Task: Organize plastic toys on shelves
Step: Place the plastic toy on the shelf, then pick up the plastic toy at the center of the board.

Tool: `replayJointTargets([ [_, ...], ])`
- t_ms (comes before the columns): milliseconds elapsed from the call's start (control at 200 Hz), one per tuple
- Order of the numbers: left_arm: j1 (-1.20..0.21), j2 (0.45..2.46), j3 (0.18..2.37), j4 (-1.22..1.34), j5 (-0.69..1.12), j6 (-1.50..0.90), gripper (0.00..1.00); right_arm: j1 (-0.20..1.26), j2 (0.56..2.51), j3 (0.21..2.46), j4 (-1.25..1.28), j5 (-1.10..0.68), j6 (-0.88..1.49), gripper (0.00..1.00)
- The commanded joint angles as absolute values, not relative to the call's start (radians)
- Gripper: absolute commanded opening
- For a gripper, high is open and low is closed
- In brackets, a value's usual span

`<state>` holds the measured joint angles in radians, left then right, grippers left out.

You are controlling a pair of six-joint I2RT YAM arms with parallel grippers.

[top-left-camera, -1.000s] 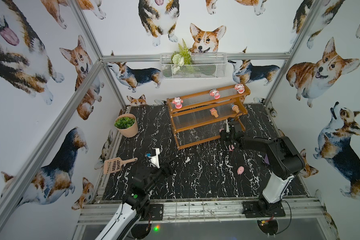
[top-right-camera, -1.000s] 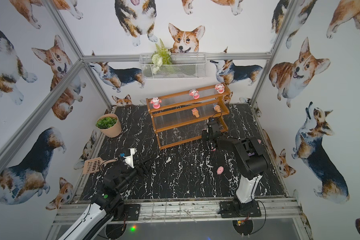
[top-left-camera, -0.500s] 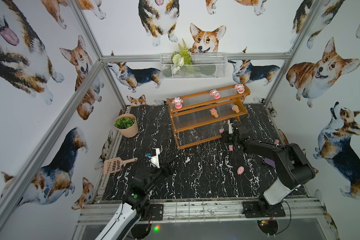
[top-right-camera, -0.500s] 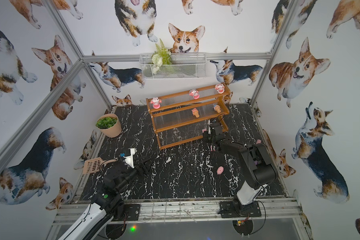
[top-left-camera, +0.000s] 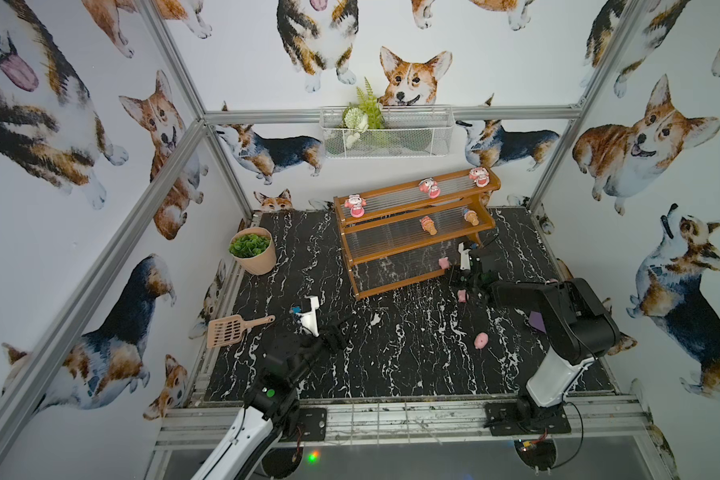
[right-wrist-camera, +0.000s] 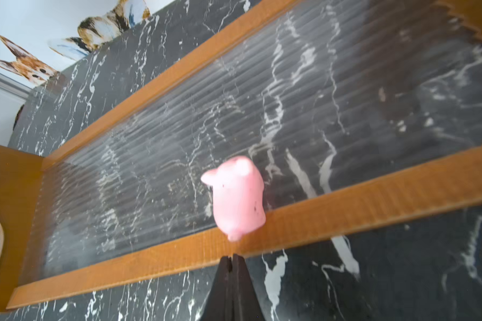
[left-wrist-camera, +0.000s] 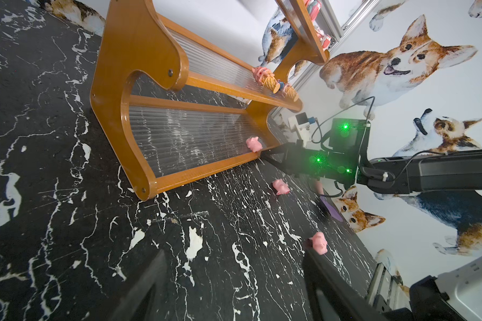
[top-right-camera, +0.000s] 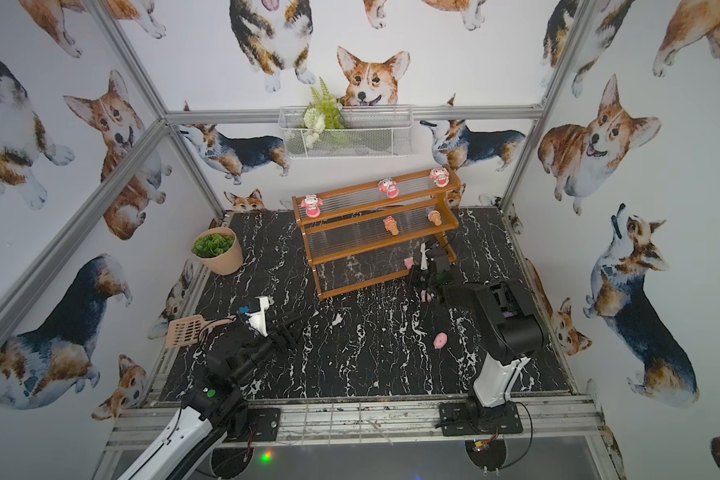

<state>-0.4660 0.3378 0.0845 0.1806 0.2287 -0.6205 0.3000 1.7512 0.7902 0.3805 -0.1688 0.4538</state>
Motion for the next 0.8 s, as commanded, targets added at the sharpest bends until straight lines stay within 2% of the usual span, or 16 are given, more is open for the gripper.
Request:
replayJointTargets([
  [0,-0.466,0.341,0.087,0.197,0.229,-0.609,0.8,0.294,1.773,0.816,0.426,-0.192,0.478,0.0],
  [521,-0.465,0.341,0.085,0.196,0.229,-0.603,0.8,0.284,1.788,0.858,0.39,-0.206,0.482,0.03],
  [721,-0.466,0.353,0.077,0.25,0.272,-0.605,0.81,0.284,1.569,0.734,0.355,-0.25,0.468,0.14],
  [796,-0.466,0.387,0.074,0.318,0.316,-0.617,0.81,0.285,1.437,0.662,0.314,-0.273,0.465,0.23],
])
